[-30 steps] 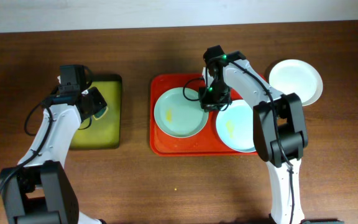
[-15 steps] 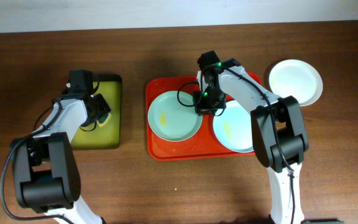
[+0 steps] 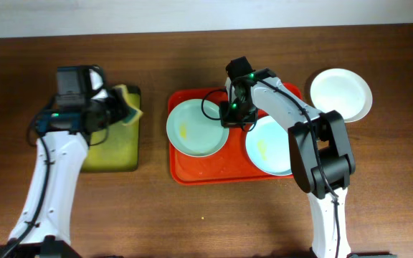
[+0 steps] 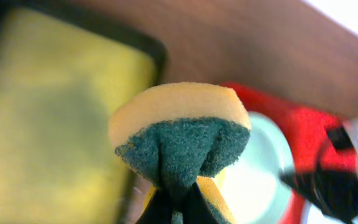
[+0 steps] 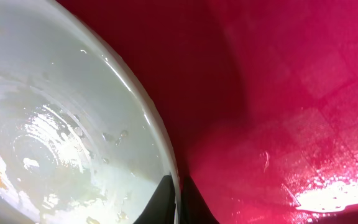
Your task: Clean dirty plates on tray and stack at the side
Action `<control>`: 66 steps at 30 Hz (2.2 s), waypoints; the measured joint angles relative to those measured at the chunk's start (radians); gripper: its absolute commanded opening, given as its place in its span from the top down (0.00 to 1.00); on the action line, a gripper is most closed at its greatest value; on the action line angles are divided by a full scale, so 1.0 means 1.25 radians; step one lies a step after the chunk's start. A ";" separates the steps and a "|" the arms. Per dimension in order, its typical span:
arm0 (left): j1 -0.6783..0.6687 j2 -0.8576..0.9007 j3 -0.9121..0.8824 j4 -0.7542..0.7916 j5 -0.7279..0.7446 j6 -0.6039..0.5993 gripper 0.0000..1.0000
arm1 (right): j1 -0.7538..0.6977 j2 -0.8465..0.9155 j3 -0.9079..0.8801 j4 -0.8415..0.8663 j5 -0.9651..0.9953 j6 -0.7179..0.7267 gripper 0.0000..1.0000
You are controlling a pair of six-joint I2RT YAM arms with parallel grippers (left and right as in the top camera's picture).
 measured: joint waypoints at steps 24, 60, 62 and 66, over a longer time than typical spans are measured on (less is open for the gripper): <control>-0.335 0.244 0.000 0.208 -0.055 -0.078 1.00 | 0.000 -0.014 -0.006 -0.148 0.023 -0.046 0.96; -0.398 0.356 0.090 0.022 -0.122 -0.103 1.00 | -0.031 -0.016 -0.011 -0.161 0.024 -0.042 0.96; -0.401 0.356 0.091 0.006 -0.043 -0.103 1.00 | -0.031 -0.016 -0.011 -0.161 0.024 -0.042 0.96; -0.404 0.355 0.071 0.008 -0.020 -0.103 1.00 | -0.031 -0.016 -0.012 -0.160 0.024 -0.042 0.96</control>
